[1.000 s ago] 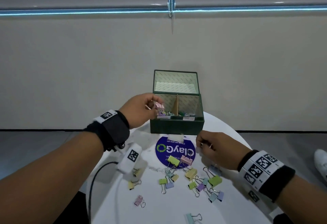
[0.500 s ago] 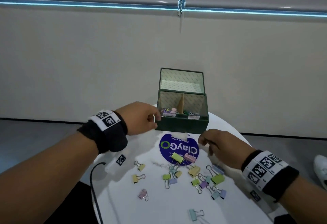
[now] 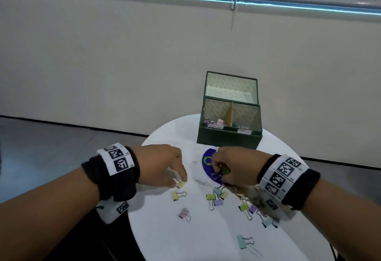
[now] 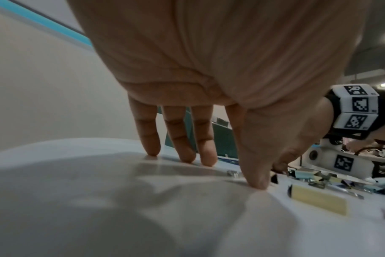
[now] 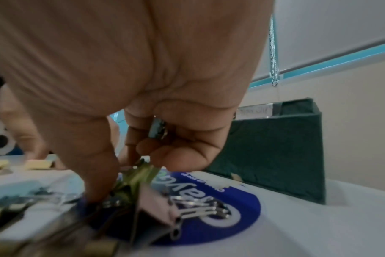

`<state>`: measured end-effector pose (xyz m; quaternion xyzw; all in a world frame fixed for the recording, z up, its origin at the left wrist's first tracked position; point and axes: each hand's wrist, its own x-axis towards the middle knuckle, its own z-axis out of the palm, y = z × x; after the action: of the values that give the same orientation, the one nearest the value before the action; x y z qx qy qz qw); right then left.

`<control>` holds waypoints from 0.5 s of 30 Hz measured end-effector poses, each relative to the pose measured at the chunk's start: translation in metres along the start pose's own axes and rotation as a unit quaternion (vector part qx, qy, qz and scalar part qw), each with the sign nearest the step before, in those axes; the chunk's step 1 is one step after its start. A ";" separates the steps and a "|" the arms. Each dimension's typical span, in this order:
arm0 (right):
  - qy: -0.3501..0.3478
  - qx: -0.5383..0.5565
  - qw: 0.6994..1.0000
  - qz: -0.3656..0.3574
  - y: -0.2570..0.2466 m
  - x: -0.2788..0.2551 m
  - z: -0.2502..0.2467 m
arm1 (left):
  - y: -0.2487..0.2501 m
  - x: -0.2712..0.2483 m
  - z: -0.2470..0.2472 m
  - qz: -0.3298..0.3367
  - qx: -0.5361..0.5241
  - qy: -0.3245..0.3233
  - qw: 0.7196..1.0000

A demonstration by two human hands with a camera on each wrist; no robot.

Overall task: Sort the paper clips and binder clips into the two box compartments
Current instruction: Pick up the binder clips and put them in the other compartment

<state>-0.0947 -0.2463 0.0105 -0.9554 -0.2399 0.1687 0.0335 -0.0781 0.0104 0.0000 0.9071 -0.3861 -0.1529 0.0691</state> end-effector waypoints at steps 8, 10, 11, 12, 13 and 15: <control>0.237 0.087 0.968 0.011 0.015 0.018 -0.065 | -0.002 -0.005 -0.002 -0.014 -0.028 0.026 0.999; 0.290 0.098 0.951 0.033 0.022 0.027 -0.077 | -0.002 -0.008 -0.002 -0.032 -0.040 0.049 0.998; 0.306 0.104 0.945 0.044 0.027 0.033 -0.080 | -0.002 -0.010 -0.002 -0.031 -0.058 0.063 0.996; 0.318 0.110 0.940 0.050 0.031 0.038 -0.080 | -0.002 -0.012 -0.002 -0.028 -0.086 0.076 0.993; 0.323 0.116 0.938 0.055 0.035 0.043 -0.079 | -0.002 -0.014 -0.003 -0.027 -0.113 0.084 0.990; 0.319 0.110 0.939 0.067 0.040 0.051 -0.073 | -0.002 -0.017 -0.004 -0.023 -0.146 0.087 0.985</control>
<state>-0.0102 -0.2568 0.0577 -0.9633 -0.1318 -0.1180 0.2020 -0.0863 0.0241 0.0066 0.9058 -0.3308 -0.1295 0.2308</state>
